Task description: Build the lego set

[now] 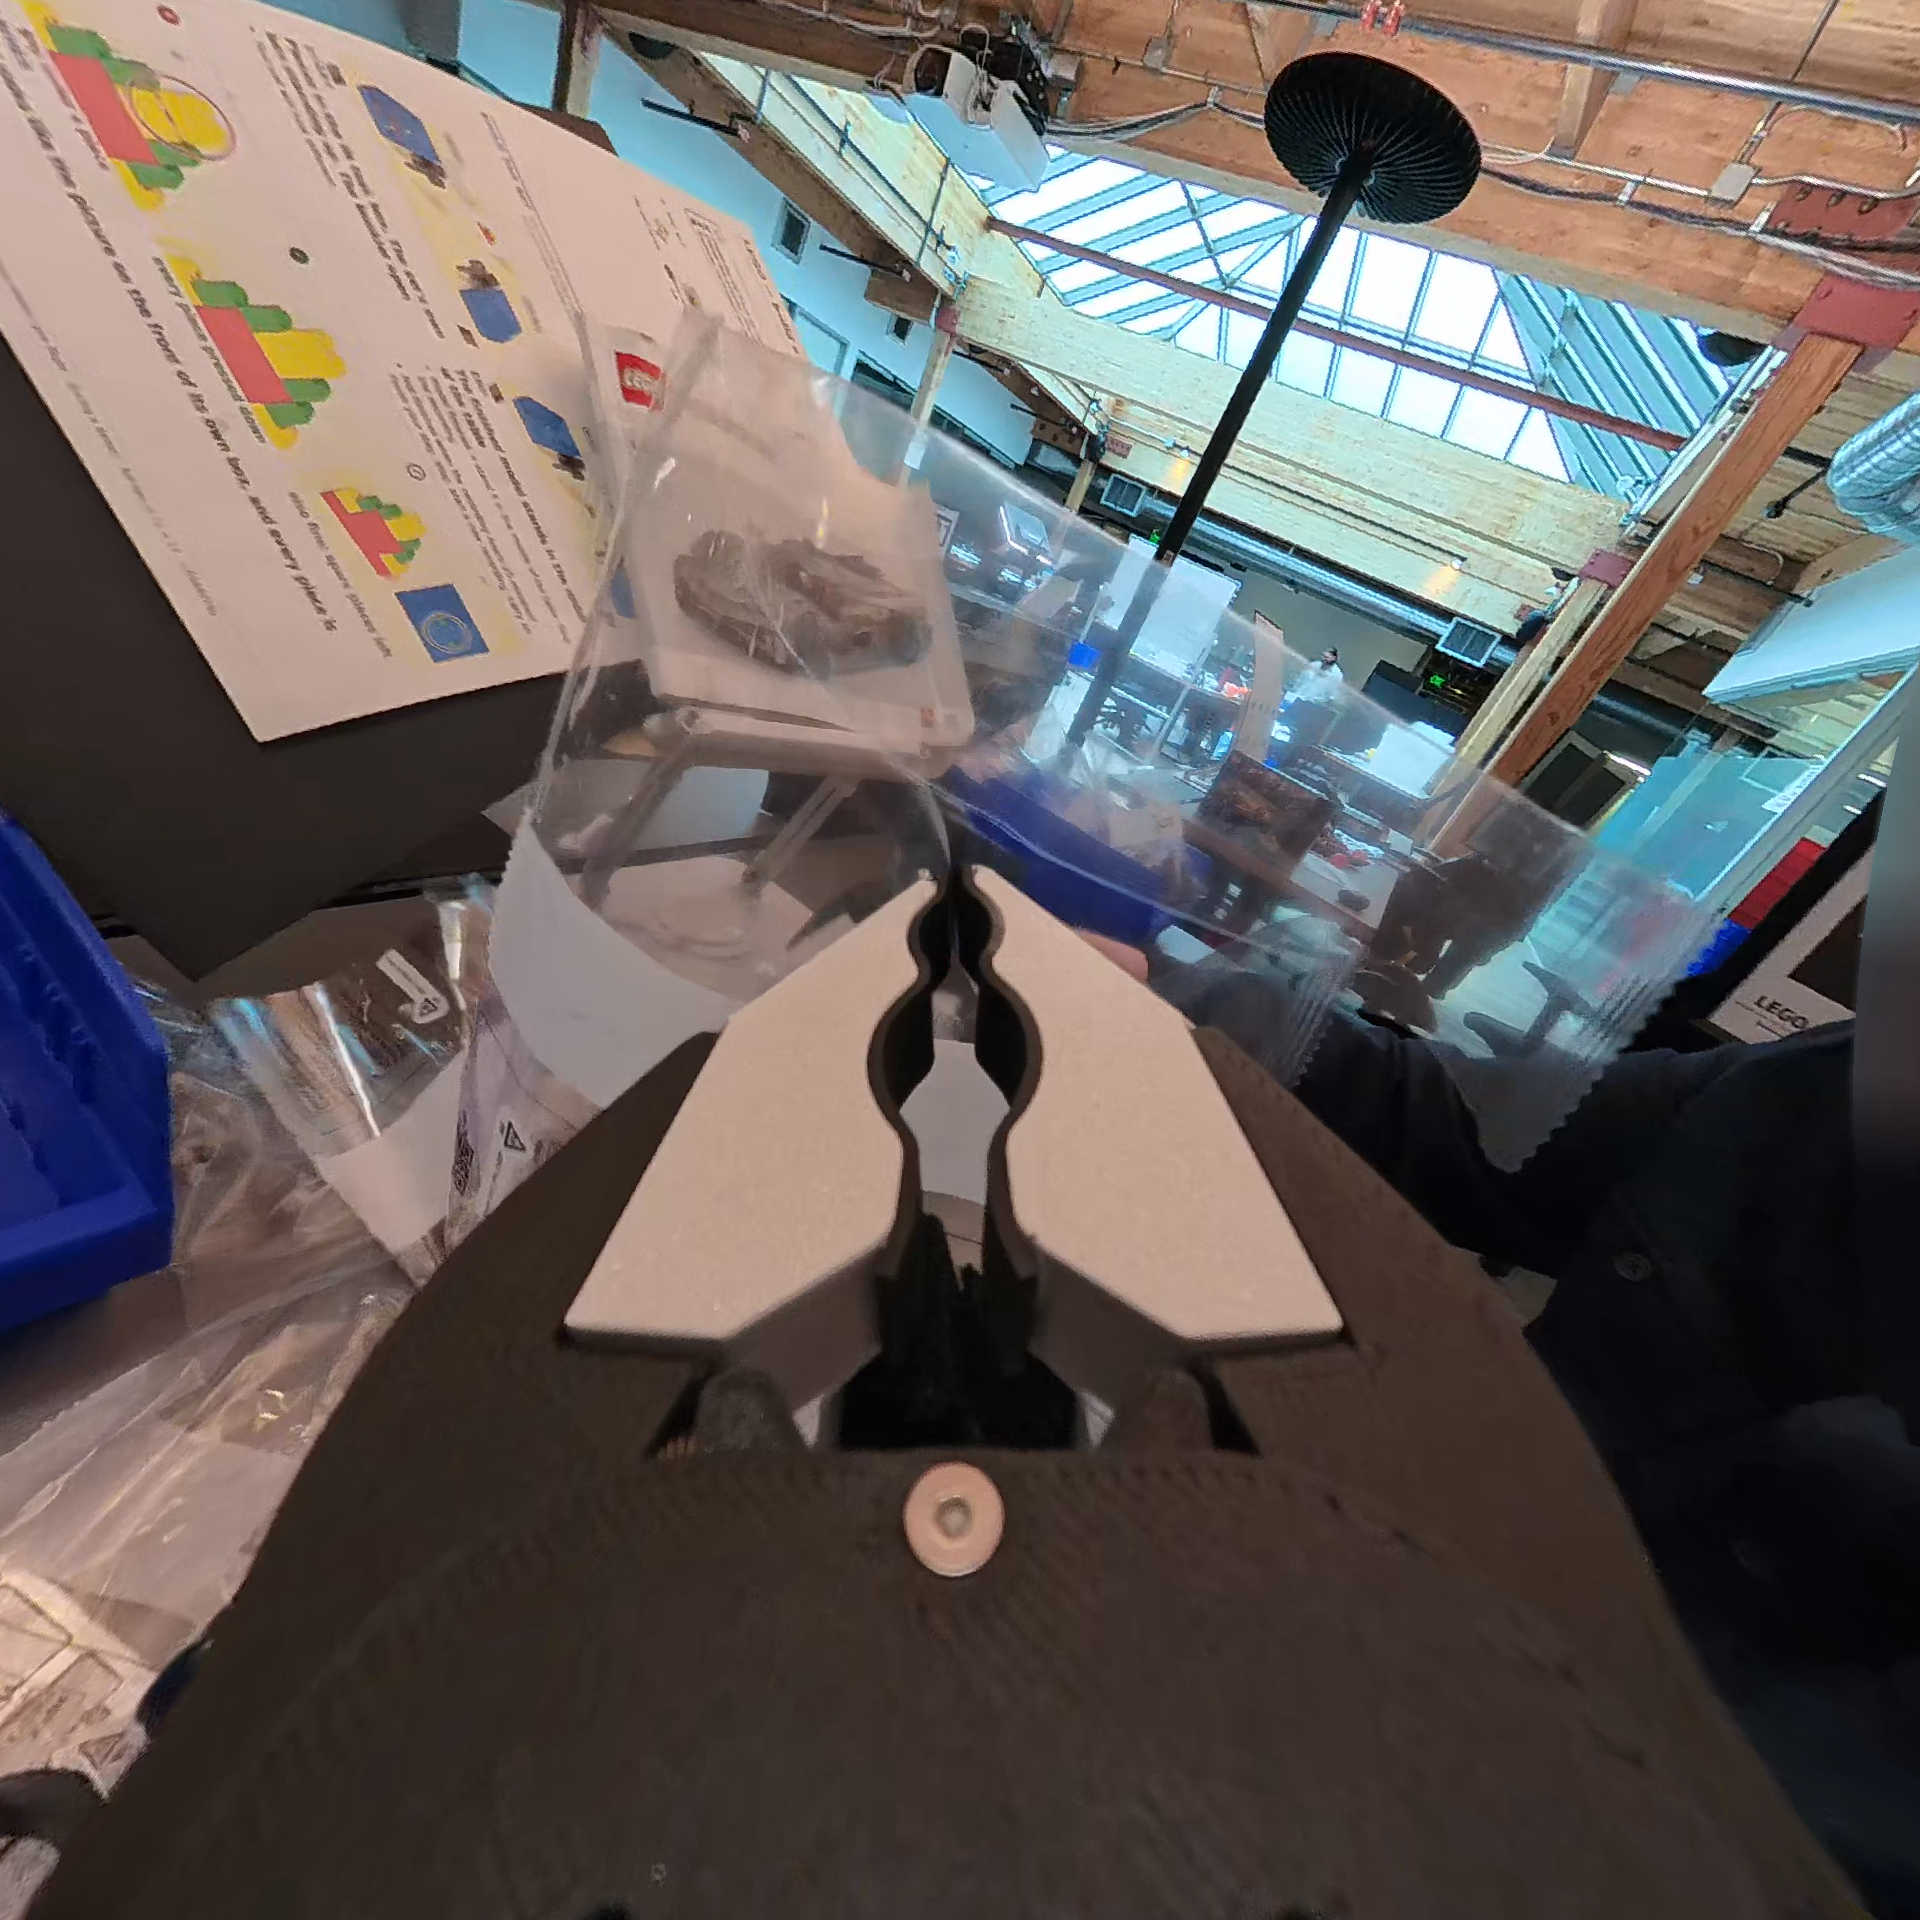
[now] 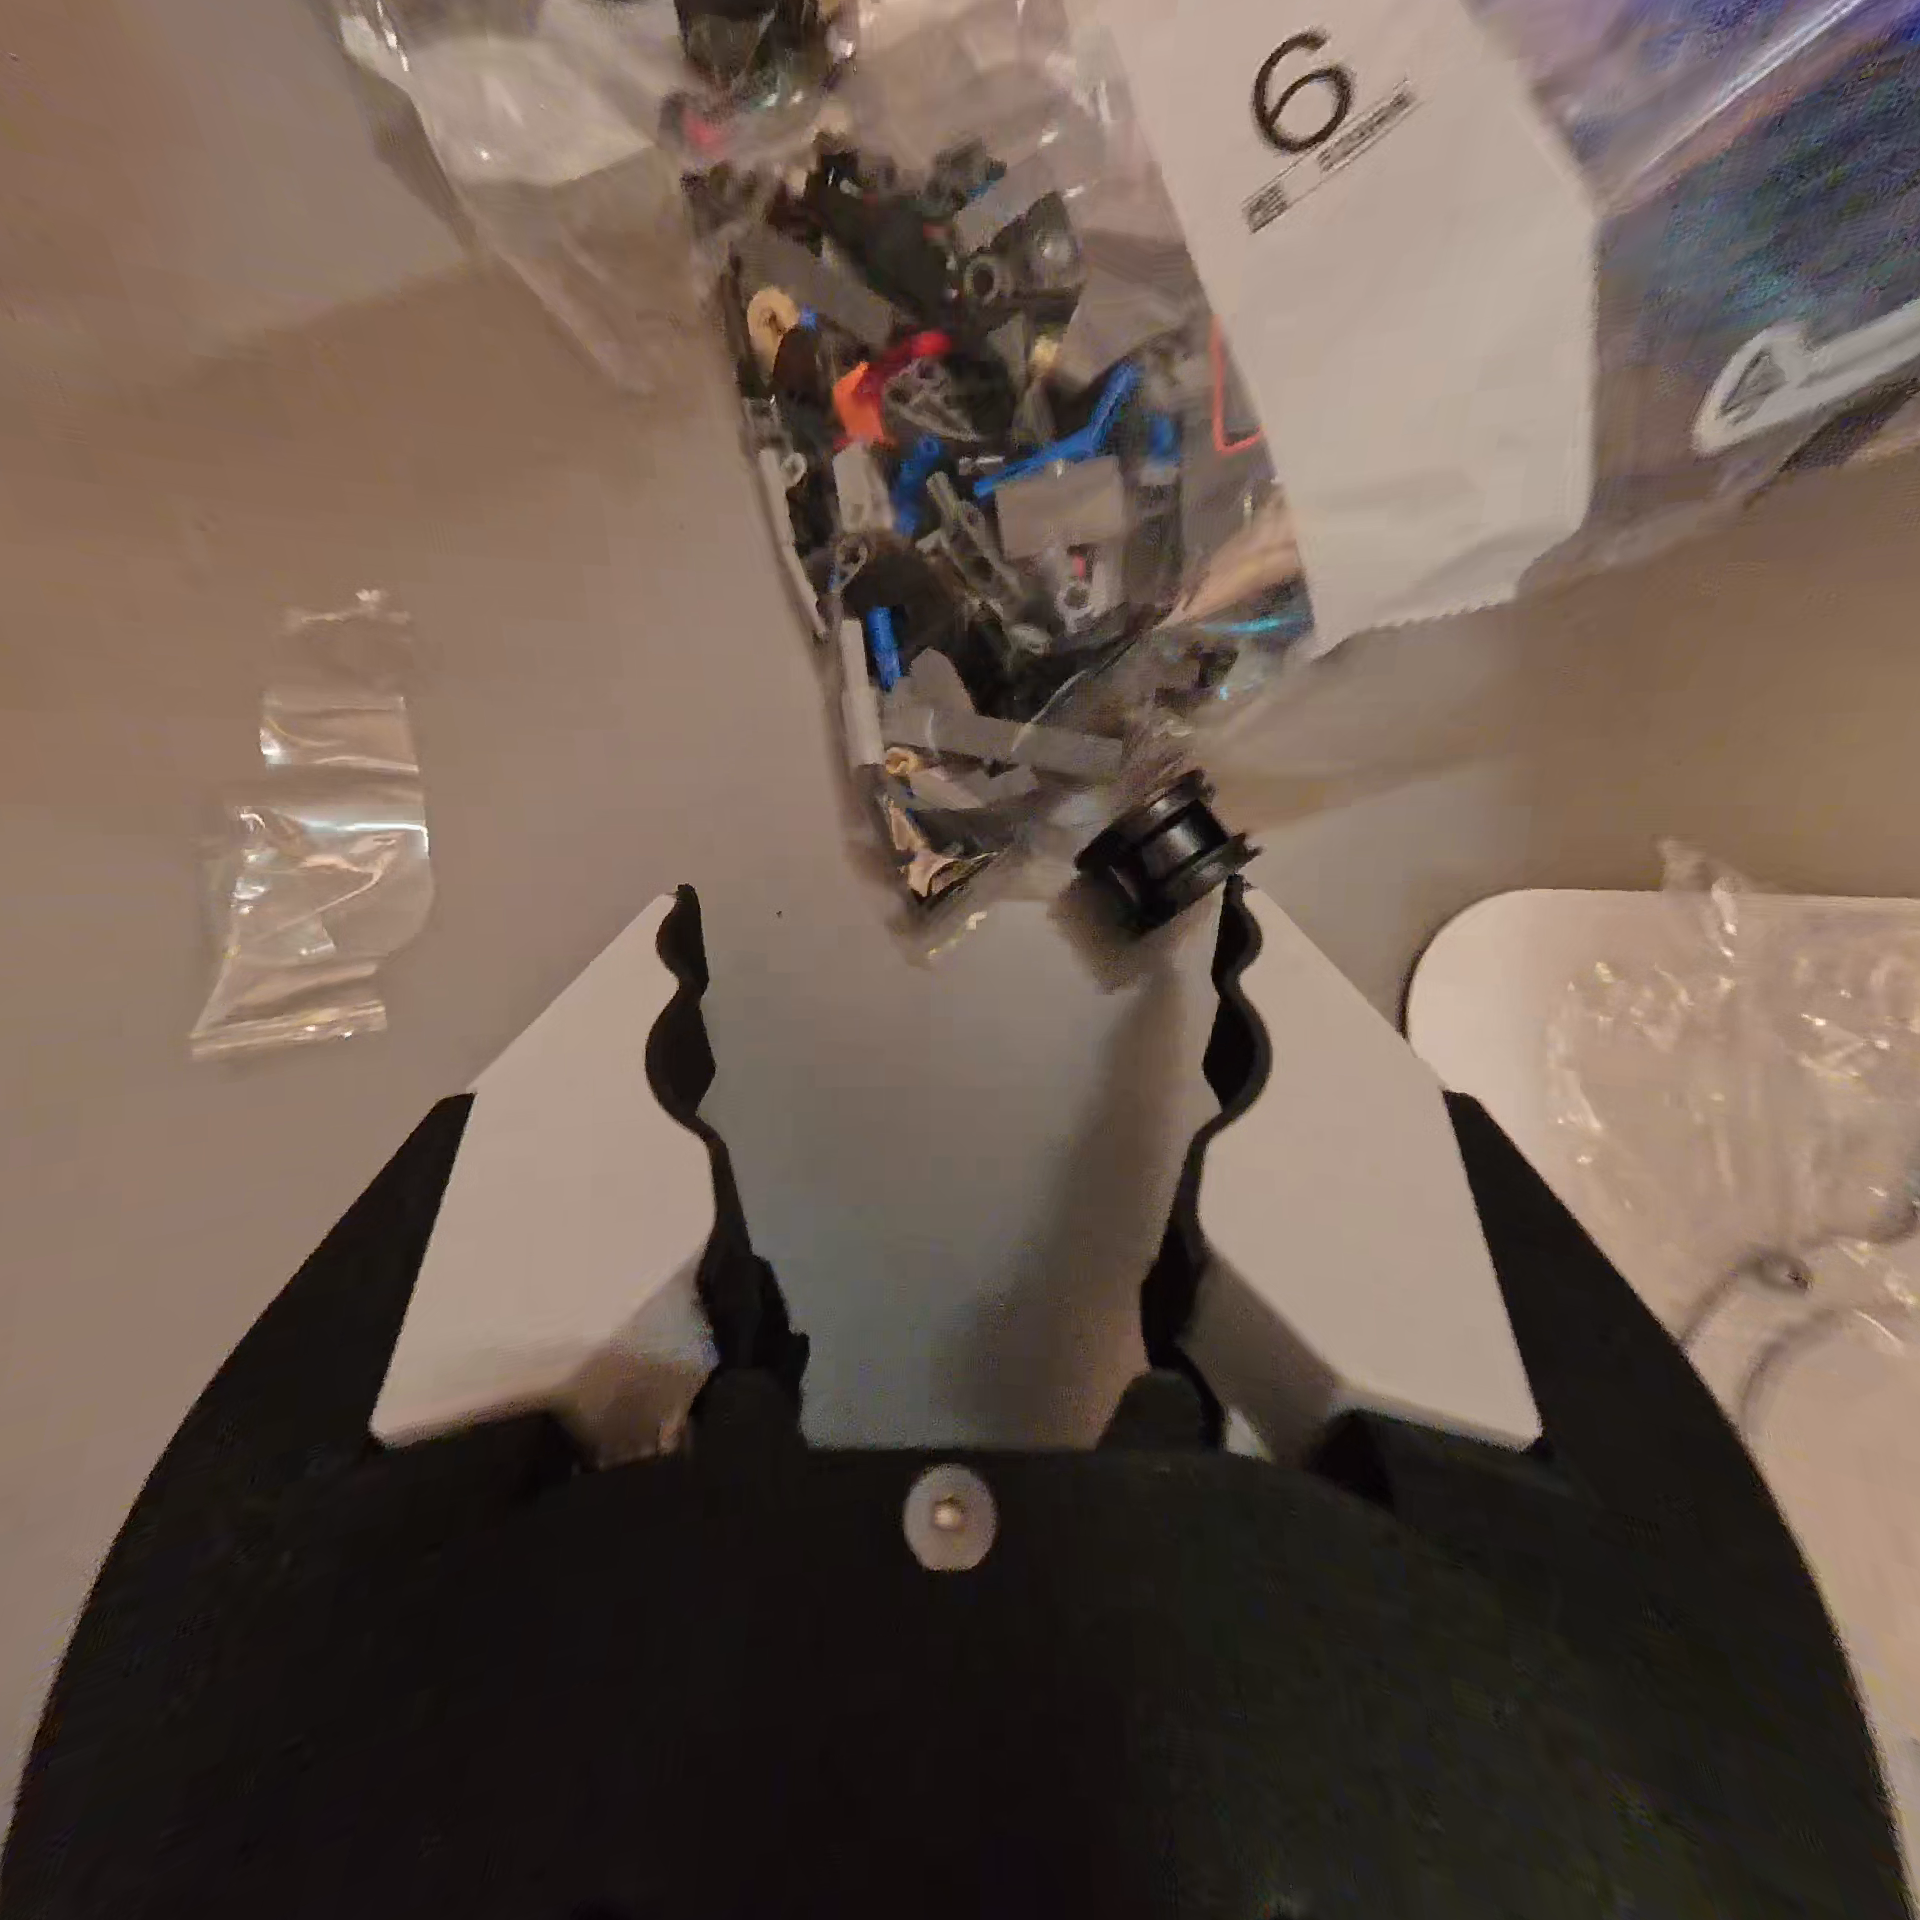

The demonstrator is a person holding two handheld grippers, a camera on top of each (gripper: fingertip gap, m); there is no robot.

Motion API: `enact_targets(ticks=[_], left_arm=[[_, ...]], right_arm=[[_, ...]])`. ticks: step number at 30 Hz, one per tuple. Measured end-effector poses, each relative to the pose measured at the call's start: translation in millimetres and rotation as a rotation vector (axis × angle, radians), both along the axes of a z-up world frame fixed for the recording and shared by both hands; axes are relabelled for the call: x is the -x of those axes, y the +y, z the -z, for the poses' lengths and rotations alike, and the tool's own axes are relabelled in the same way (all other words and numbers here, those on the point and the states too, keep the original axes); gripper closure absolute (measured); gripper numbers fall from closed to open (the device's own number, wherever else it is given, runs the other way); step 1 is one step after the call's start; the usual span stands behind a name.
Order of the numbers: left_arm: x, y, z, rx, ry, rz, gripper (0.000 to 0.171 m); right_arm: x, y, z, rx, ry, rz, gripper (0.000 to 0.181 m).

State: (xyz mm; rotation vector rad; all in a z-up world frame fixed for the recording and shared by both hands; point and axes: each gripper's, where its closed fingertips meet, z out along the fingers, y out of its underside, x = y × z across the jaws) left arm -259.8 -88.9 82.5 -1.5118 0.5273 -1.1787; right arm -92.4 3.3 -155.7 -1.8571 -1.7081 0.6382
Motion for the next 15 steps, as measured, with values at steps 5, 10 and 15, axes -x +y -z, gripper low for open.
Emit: enact_targets(ticks=[5,10,15], left_arm=[[-3,-7,4,0.011,0.01,0.001,0.171],[2,-16,2,0.013,0.015,-0.015,0.171],[0,-21,6,0.021,0.023,-0.011,0.171]], right_arm=[[-4,36,-14,0.041,0.088,0.16,0.097],[-10,56,12,0.095,0.037,0.237,0.128],[-16,48,18,0.093,0.024,0.21,0.15]])
